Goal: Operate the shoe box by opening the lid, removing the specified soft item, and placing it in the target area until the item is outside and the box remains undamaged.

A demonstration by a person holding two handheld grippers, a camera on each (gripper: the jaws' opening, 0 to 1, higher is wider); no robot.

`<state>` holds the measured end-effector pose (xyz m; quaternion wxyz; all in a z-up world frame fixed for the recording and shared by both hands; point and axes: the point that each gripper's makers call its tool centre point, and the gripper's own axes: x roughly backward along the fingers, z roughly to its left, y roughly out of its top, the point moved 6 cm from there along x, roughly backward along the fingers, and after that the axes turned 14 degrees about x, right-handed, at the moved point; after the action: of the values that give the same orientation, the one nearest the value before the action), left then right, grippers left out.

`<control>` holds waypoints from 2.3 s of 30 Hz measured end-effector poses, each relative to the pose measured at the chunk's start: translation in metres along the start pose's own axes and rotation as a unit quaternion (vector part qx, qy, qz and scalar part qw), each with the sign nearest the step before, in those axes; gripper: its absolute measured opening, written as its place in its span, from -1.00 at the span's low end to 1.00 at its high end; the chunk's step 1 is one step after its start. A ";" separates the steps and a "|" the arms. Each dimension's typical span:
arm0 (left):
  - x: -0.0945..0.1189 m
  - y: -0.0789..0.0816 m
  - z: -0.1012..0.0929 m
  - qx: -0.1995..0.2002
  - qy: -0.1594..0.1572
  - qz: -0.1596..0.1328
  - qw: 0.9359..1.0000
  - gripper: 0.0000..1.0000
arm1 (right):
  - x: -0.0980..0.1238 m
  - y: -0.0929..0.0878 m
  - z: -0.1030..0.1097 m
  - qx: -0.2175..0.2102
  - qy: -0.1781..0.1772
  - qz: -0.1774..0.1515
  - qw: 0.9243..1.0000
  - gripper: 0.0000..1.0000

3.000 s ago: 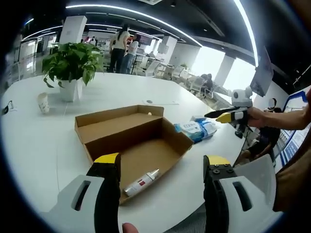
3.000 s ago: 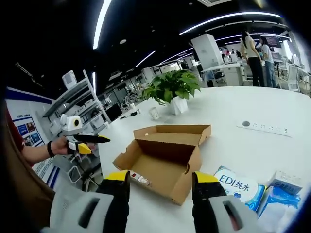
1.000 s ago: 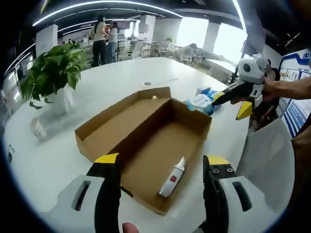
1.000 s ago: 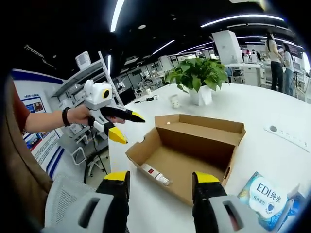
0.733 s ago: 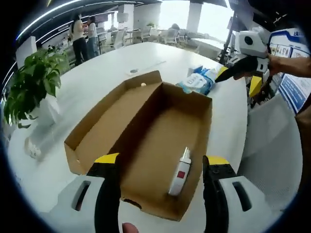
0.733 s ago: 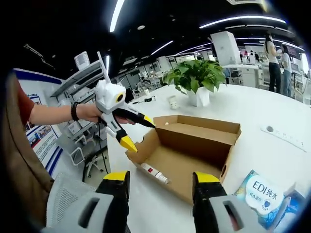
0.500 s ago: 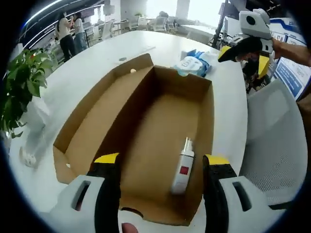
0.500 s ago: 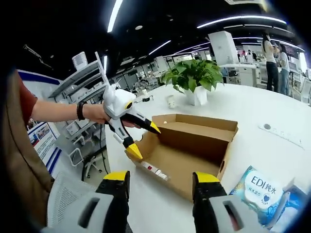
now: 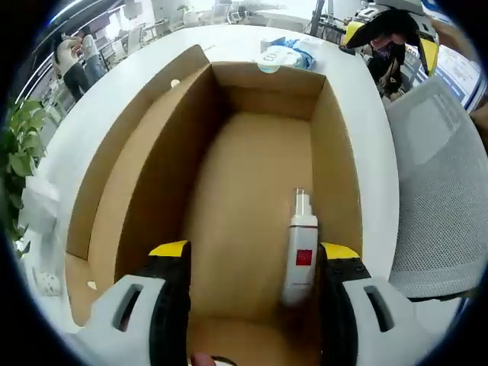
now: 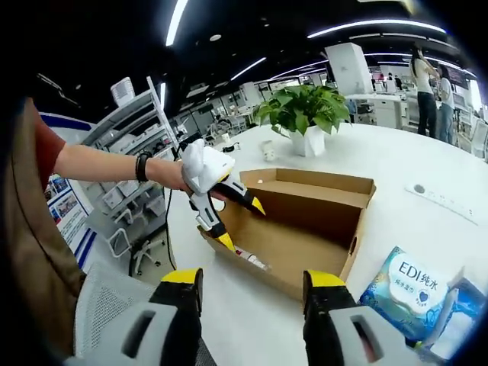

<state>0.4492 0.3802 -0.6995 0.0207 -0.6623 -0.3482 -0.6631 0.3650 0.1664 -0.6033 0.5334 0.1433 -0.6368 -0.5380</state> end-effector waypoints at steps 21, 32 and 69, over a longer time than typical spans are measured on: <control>0.001 -0.010 0.009 -0.012 0.007 -0.002 1.000 0.40 | 0.001 -0.017 0.002 -0.022 -0.005 0.007 1.000 0.00; -0.014 -0.004 -0.010 -0.062 -0.008 0.001 0.998 0.11 | 0.004 -0.022 0.001 -0.029 -0.010 0.007 0.999 -0.01; 0.019 0.016 -0.028 -0.130 0.045 -0.079 0.987 -0.60 | -0.012 -0.013 0.006 -0.044 0.010 0.000 0.999 -0.04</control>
<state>0.4306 0.3626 -0.6721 -0.1022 -0.5994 -0.3088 -0.7314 0.3595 0.1741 -0.6197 0.5450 0.1252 -0.6075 -0.5641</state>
